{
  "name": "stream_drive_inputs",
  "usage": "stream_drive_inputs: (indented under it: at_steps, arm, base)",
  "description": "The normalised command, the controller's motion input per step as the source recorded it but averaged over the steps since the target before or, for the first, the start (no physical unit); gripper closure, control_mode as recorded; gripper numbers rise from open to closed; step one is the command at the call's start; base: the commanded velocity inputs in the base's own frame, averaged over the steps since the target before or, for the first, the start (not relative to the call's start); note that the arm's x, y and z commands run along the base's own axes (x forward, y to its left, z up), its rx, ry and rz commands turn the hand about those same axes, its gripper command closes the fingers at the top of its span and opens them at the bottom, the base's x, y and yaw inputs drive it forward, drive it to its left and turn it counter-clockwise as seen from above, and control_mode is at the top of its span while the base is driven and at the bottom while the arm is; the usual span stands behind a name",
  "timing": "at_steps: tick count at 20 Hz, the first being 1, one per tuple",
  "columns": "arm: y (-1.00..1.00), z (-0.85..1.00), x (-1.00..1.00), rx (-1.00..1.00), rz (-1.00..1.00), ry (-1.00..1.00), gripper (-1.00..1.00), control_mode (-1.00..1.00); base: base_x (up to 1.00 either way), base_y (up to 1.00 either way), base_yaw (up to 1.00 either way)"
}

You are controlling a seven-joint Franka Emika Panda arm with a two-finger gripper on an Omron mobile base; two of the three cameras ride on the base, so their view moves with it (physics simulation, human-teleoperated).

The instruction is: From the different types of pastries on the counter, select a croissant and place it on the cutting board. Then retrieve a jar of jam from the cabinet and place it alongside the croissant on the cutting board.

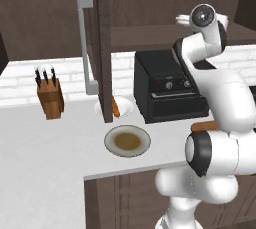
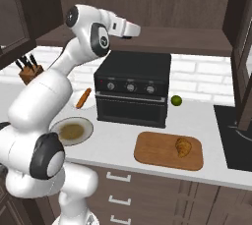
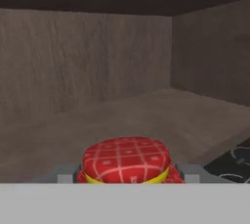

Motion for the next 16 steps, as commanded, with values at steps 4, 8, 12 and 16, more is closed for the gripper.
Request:
stream_drive_inputs:
  at_steps: [4, 8, 12, 16]
  arm:
    - [-0.33, -0.13, -1.0, -0.03, -0.24, -0.29, 1.0, -1.0]
    - [-0.23, 0.0, -1.0, -0.05, -0.23, -0.3, 1.0, -1.0]
    - [-0.11, 0.0, -1.0, -0.06, -0.2, -0.27, 1.0, -1.0]
    - [-0.05, -0.27, -1.0, -0.02, -0.21, -0.15, 1.0, -1.0]
  base:
    - [0.0, 0.0, 0.0]
    - [0.0, 0.0, 0.0]
    - [0.0, 0.0, 0.0]
    - [0.0, 0.0, 0.0]
